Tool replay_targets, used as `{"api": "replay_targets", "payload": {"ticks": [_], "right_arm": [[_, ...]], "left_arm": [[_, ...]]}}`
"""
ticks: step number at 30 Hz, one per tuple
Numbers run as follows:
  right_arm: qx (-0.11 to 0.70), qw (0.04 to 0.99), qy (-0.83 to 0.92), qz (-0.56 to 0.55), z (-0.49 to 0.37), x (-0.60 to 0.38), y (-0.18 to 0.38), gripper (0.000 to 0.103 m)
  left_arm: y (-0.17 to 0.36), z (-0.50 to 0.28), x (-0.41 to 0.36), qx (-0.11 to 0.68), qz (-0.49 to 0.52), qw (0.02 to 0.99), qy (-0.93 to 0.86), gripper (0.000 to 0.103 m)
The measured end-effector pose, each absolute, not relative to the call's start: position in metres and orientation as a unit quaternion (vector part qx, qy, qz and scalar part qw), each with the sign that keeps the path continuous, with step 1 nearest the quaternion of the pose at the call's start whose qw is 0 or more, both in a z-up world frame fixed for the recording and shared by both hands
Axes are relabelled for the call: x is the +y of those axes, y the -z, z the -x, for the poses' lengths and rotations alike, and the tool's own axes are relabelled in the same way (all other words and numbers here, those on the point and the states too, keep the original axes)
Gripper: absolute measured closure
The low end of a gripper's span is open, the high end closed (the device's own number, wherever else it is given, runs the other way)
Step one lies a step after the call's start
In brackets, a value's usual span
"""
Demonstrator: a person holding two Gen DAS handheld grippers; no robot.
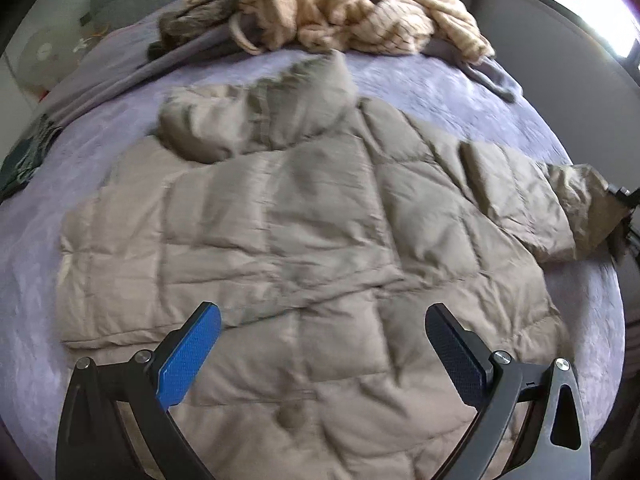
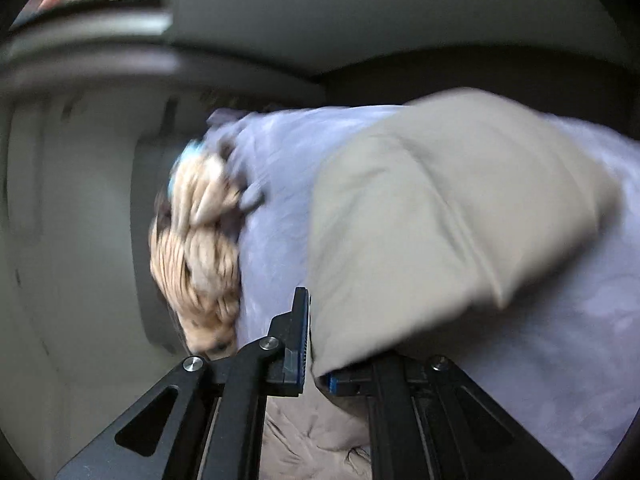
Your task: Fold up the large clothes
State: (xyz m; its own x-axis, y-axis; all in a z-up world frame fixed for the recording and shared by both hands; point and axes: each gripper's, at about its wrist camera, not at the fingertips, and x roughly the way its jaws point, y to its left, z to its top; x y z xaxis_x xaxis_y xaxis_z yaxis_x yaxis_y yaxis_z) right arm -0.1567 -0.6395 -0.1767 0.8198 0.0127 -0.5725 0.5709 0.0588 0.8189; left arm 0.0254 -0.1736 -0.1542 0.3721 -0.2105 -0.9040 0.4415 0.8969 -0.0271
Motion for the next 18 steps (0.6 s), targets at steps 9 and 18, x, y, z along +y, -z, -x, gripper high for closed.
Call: {"api": "replay_targets", "payload": {"ticks": [9, 18], "right_arm": [[0.357, 0.869, 0.070, -0.335, -0.004, -0.469, 0.067, 0.094], [0.472, 0.849, -0.016, -0.238, -0.065, -0.305, 0.143, 0.094]], "left_arm": [[0.151, -0.052, -0.101, 0.514, -0.072, 0.841, 0.153, 0.001], [0.160, -0.073, -0.031, 0.513, -0.061, 0.850, 0.106, 0.001]]}}
